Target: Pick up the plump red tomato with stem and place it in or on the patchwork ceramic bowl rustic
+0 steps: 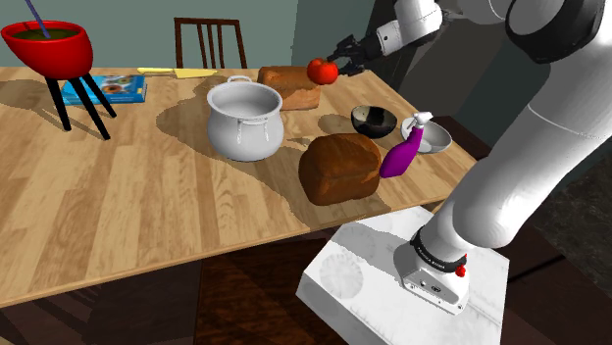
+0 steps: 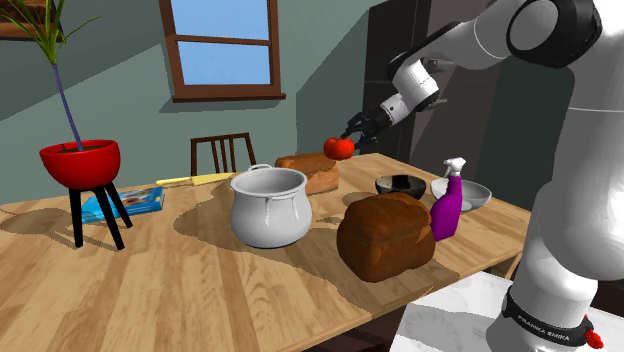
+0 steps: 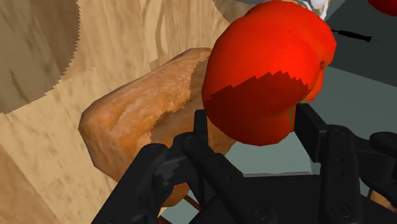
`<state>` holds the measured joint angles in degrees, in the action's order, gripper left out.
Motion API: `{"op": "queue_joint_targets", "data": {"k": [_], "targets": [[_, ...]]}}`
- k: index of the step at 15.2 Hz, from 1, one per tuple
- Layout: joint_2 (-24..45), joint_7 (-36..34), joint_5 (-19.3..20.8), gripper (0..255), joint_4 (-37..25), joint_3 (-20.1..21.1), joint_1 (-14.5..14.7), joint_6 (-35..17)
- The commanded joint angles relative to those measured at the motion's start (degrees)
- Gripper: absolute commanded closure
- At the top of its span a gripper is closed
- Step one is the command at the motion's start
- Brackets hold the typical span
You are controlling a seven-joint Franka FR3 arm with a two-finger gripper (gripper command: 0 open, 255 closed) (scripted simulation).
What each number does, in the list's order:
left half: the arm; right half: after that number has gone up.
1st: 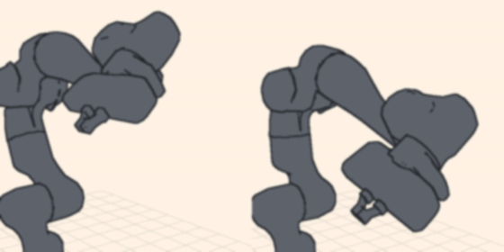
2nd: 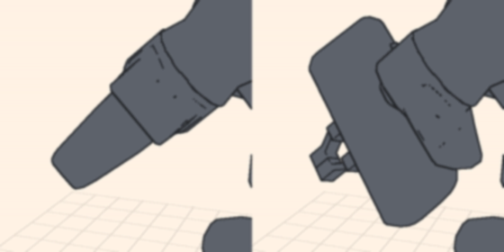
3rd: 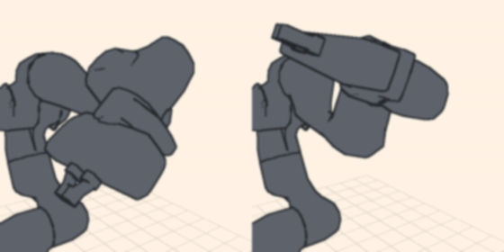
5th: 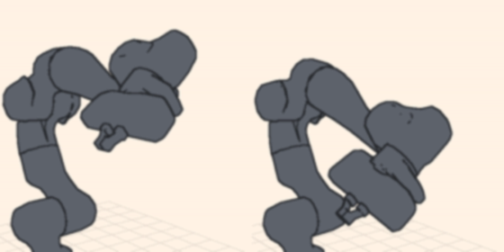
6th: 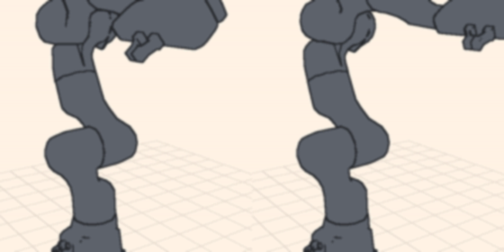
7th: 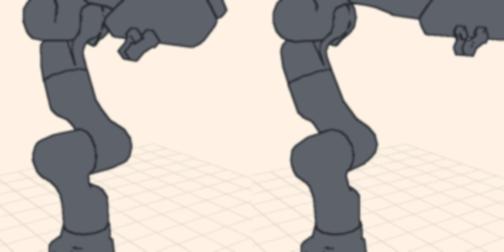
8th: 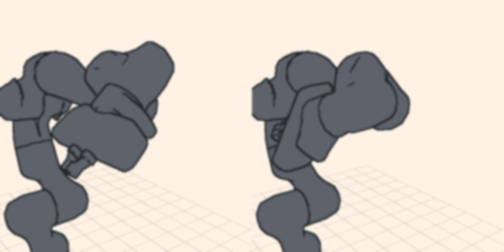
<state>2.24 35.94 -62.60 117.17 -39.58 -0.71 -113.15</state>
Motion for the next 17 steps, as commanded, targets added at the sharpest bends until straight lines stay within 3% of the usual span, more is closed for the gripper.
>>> {"op": "queue_joint_targets", "data": {"k": [1,10,17], "targets": [[-2.2,0.9,2.1,255,1.7,-1.3,-1.2,1.4],[-8.1,4.9,10.6,255,4.9,-7.6,-7.5,9.4],[-7.9,9.5,14.7,255,3.8,-13.2,-11.9,17.0]]}}
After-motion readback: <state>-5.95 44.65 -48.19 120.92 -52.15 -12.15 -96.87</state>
